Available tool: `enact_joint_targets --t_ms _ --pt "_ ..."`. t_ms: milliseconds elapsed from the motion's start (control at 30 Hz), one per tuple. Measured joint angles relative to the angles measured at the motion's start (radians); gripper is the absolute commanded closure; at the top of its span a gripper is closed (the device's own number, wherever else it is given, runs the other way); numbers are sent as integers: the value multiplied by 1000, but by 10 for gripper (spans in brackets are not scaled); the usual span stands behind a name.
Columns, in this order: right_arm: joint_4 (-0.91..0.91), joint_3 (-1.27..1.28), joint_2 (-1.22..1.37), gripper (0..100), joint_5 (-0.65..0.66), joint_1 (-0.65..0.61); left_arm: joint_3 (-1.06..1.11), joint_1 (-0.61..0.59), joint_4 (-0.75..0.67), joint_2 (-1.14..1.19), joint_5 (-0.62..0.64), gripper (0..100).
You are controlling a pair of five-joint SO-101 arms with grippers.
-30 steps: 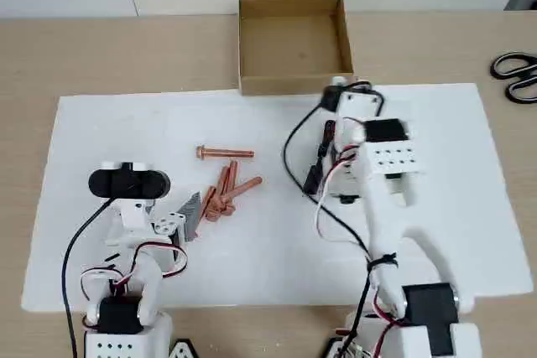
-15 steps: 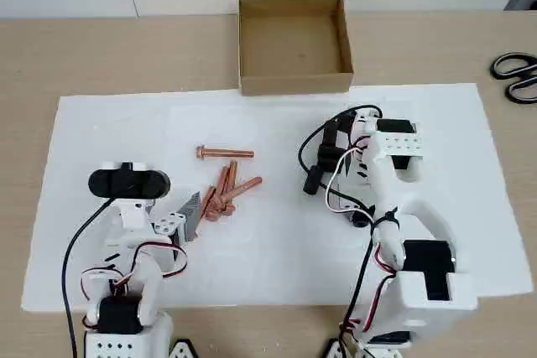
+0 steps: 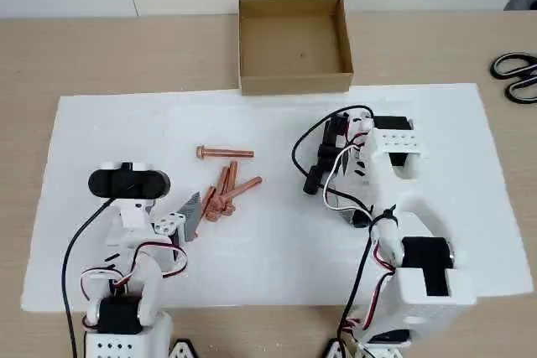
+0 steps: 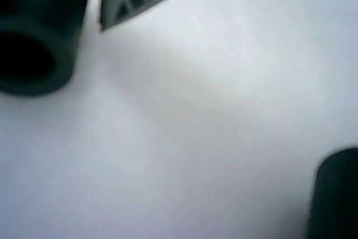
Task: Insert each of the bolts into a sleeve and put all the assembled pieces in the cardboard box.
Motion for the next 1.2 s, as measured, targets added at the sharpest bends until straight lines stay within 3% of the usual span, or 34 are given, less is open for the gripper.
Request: enact_joint_targets --t_ms 267,633,767,1200 --pt "-20 3 6 921 2 3 0 0 0 0 0 740" --pt "-34 8 8 928 2 9 0 0 0 0 0 740" --pt "-37 11 8 995 2 9 0 0 0 0 0 740" --pt "-37 8 8 996 80 14 0 0 0 0 0 740"
